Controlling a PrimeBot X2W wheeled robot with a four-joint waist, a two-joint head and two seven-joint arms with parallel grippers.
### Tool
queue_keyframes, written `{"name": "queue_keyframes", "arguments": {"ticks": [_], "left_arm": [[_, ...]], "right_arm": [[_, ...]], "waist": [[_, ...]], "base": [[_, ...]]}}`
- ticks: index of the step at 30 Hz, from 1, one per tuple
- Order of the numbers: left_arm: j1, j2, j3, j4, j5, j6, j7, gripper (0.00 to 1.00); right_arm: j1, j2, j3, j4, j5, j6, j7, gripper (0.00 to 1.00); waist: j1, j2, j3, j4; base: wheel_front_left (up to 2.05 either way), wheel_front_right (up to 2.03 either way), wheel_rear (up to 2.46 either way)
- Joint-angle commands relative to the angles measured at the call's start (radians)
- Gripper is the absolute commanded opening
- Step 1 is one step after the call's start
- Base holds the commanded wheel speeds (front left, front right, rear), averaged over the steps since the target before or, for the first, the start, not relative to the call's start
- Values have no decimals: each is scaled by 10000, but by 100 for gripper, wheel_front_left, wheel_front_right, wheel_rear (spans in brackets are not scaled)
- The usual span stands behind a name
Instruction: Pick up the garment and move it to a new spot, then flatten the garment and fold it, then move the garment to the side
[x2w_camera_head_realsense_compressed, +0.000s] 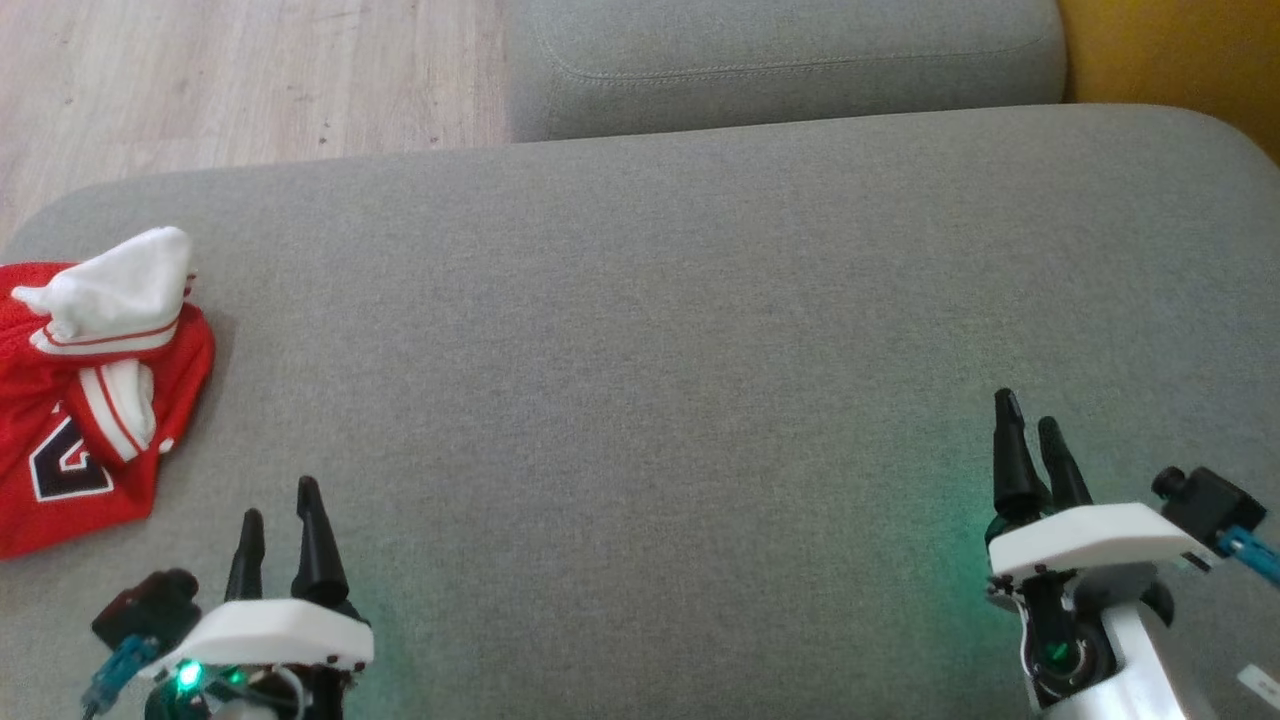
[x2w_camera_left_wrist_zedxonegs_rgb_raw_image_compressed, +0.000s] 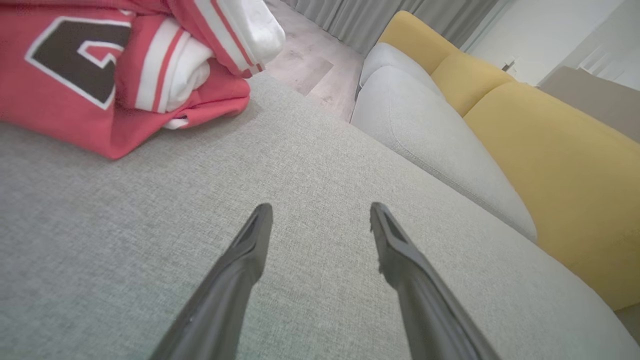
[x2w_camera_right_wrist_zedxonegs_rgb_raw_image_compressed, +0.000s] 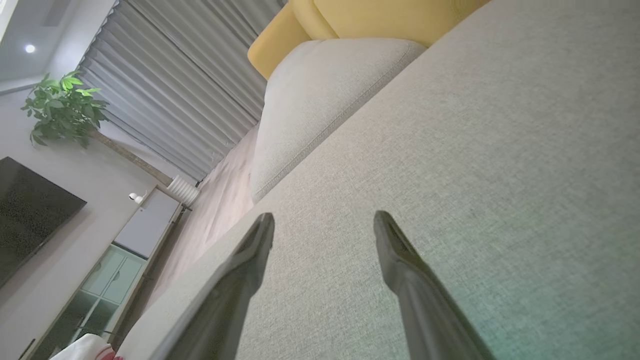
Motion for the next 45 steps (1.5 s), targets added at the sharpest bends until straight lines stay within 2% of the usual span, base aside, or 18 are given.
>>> {"name": "queue_keyframes", "arguments": {"ticks": [1, 20, 45], "left_arm": [[-488, 251, 77, -283, 395, 70, -175, 100], [-1080, 549, -206, -210, 2899, 449, -767, 100], [-244, 160, 326, 356, 5643, 889, -1507, 100]], "right_arm": [[-638, -22, 195, -303, -361, -4, -196, 100], [-1142, -35, 479, -379, -2652, -6, -785, 100], [-637, -54, 725, 231, -5319, -7, -1522, 100]], "waist": [[0, 0, 1, -1], [0, 0, -7, -72], [0, 0, -336, -156]], "base": [[0, 0, 0], [0, 0, 0], [0, 0, 0]]}}
